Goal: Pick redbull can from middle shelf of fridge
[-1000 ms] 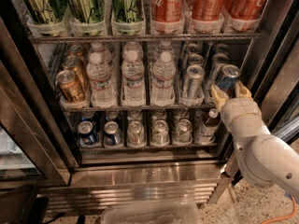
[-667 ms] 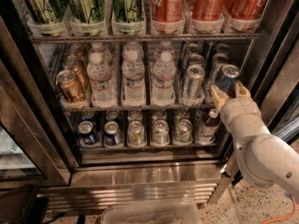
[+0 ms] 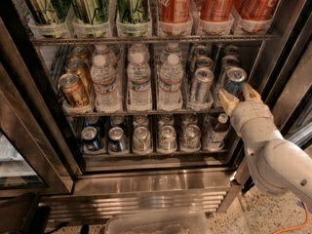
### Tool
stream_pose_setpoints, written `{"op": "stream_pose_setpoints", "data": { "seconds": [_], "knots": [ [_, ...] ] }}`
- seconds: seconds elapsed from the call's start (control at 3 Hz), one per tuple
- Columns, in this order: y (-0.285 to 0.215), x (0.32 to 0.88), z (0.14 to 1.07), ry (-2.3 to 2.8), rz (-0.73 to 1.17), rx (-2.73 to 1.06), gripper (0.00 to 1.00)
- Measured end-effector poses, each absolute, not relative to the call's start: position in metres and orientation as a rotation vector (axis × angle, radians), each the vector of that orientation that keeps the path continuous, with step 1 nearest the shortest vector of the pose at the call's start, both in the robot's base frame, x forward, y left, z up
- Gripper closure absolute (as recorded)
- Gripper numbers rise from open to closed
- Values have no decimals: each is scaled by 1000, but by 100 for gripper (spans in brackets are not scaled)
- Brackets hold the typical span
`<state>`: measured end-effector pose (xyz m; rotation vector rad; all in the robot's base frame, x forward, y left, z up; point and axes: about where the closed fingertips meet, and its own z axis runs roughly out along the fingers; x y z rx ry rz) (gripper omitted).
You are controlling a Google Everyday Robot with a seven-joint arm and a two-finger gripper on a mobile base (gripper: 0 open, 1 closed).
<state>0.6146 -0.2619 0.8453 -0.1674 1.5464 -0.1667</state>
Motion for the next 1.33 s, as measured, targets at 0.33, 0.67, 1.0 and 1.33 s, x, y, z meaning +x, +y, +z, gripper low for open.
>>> {"op": "stream_pose_setpoints", "data": {
  "seconds": [0.33, 0.67, 1.0, 1.33],
  "knots": [
    [-262, 614, 872, 1499, -137, -138, 100],
    [-263, 612, 898, 1450, -117, -112, 100],
    [-263, 610, 911, 1431, -114, -109, 100],
    [-263, 602, 912, 1454, -143, -154, 100]
  ]
}}
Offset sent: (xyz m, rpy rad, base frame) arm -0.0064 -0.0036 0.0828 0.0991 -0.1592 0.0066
